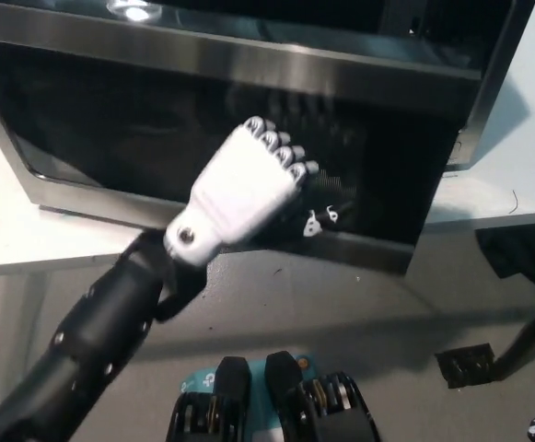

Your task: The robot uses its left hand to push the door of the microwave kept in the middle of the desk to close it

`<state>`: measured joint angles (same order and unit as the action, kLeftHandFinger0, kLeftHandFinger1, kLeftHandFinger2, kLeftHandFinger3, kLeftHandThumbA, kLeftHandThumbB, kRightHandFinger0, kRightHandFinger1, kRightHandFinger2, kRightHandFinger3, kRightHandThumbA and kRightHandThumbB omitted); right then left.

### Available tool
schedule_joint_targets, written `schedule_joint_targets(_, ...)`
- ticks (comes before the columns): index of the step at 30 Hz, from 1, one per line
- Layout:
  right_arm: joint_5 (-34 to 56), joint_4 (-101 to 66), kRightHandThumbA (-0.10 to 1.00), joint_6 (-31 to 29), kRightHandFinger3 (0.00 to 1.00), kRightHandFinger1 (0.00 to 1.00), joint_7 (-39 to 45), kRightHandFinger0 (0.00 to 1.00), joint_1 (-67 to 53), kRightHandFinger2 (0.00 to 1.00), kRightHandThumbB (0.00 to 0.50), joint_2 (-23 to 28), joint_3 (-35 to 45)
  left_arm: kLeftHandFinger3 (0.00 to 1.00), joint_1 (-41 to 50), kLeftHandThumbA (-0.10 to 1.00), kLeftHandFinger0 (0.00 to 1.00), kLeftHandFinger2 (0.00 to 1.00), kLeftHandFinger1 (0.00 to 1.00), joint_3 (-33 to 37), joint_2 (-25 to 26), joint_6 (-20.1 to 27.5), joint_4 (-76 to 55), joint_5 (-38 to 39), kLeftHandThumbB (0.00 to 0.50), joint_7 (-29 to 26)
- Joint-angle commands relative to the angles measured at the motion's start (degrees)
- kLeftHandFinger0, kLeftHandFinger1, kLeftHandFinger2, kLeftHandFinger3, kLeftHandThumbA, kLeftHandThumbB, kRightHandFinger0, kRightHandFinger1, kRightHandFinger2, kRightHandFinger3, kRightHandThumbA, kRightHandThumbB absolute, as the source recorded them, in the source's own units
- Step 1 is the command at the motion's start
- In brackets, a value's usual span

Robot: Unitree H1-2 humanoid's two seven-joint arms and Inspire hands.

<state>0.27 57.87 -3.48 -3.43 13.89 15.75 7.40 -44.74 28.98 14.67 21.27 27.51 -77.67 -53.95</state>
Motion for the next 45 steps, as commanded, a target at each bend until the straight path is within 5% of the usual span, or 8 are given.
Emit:
schedule_joint_targets(1,-0.49,-1.47,0.06,-0.28,0.99,0.92,-0.79,0.80,-0.21,0.99,0.000,1.17,-0.34,0.00,-6.86,1.00,0.00,0.00,0.00,0.74,-0.48,-9.14,6.62,-2.71,0.500,-3.39)
schedule_joint_targets(10,-0.52,-1.24,0.06,-0.59,0.99,0.92,-0.90,0.80,-1.68,0.99,0.000,0.52,-0.73,0.00,-17.93,1.00,0.00,0.00,0.00,2.87,-3.03,-16.08,25.32,0.03,0.500,-4.04)
schedule_joint_targets(14,-0.65,-0.95,0.06,-0.70,0.99,0.92,-0.95,0.80,-1.94,0.99,0.000,0.23,-1.06,0.00,-21.05,1.00,0.00,0.00,0.00,4.31,-3.18,-15.55,30.98,1.66,0.500,-5.58)
schedule_joint_targets(20,-0.72,-0.91,0.06,-0.88,0.99,0.92,-1.10,0.80,-3.03,0.99,0.000,-0.27,-1.52,0.00,-27.35,1.00,0.00,0.00,0.00,5.04,-3.83,-19.49,40.47,3.58,0.500,-0.42)
schedule_joint_targets(25,-0.81,-0.62,0.06,-1.09,0.99,0.92,-1.27,0.80,-3.55,0.99,0.000,-0.88,-1.94,0.00,-31.22,0.81,0.00,0.00,0.00,5.35,-3.51,-19.67,46.23,5.28,0.500,3.31)
schedule_joint_targets(27,-0.82,-0.53,0.06,-1.13,0.99,0.92,-1.34,0.80,-3.55,0.99,0.000,-0.99,-1.99,0.00,-32.24,0.63,0.00,0.00,0.00,5.05,-3.50,-19.93,47.33,6.07,0.500,4.76)
schedule_joint_targets(40,-0.65,-0.26,0.06,-1.37,0.99,0.92,-1.23,0.80,-4.29,0.99,0.000,-0.92,-1.95,0.00,-26.22,0.57,0.00,0.00,0.00,3.86,-3.55,-19.39,41.35,7.10,0.500,-0.52)
schedule_joint_targets(45,-0.43,0.20,0.06,-1.59,0.99,0.92,-1.30,0.80,-3.75,0.99,0.000,-1.08,-1.79,0.00,-20.44,0.50,0.00,0.00,0.00,1.33,-1.24,-17.44,27.47,7.90,0.500,0.83)
